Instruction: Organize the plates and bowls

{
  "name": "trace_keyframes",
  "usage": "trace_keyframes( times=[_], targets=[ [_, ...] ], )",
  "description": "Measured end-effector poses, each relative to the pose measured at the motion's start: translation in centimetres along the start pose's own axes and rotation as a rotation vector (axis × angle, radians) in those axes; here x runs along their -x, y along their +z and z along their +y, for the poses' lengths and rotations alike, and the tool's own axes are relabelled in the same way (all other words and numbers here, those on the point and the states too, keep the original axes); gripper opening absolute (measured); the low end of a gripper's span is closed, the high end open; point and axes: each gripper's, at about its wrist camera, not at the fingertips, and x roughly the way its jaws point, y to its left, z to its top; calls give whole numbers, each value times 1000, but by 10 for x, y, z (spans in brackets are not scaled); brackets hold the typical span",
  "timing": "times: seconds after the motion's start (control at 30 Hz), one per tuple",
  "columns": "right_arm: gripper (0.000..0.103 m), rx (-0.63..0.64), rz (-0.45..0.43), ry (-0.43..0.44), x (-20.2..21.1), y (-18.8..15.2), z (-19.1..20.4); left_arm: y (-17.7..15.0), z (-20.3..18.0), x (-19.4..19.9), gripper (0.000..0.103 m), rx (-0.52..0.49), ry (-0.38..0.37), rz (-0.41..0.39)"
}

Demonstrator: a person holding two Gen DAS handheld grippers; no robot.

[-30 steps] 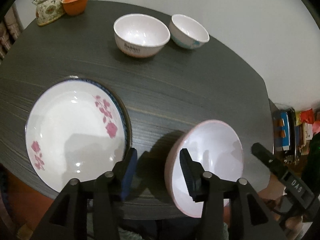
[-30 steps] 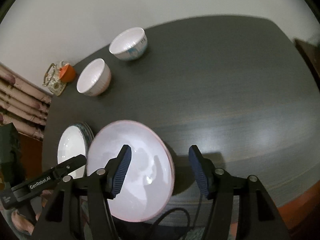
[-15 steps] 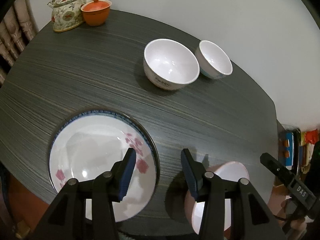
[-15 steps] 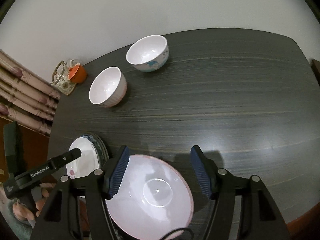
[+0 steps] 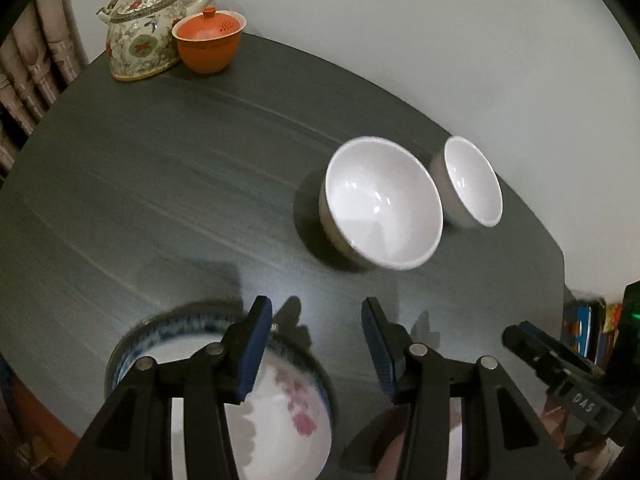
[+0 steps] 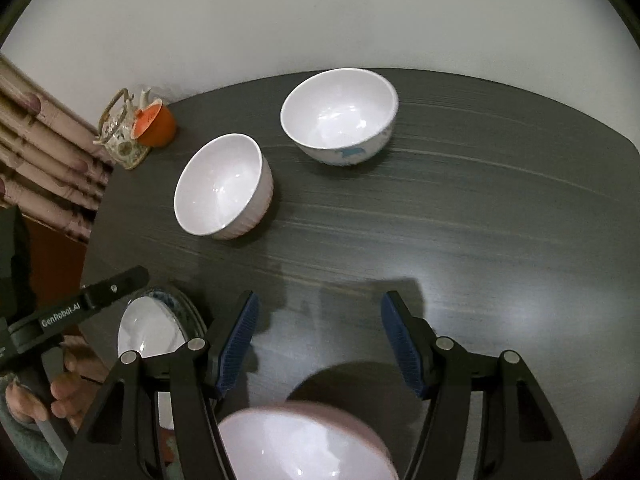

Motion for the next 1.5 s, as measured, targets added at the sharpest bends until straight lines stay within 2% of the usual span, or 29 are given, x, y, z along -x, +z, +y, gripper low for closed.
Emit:
trace_keyframes(
  times=[0.17,0.4,0.8,1.03,1.2,1.33,1.5],
  targets=[
    [61,33,30,-15,-21,27,8,20,0,-15,48,20,-26,-16],
    [61,34,54,18,-48,59,15,41,-1,-38,48,30,-32,-14],
    [61,66,106,37,-94,92,38,51,4,-66,48,29,-25,21],
    [44,61,128,45,-111,95,45,54,3,-79,45,31,-7,44],
    [28,54,130,52,-118,92,47,49,3,-86,25,39,-14,67],
    [17,48,127,82,-118,90,48,46,-1,-86,19,34,-29,80],
    [15,63,122,66,-113,87,48,43,-6,-87,19,25,-32,93]
  ],
)
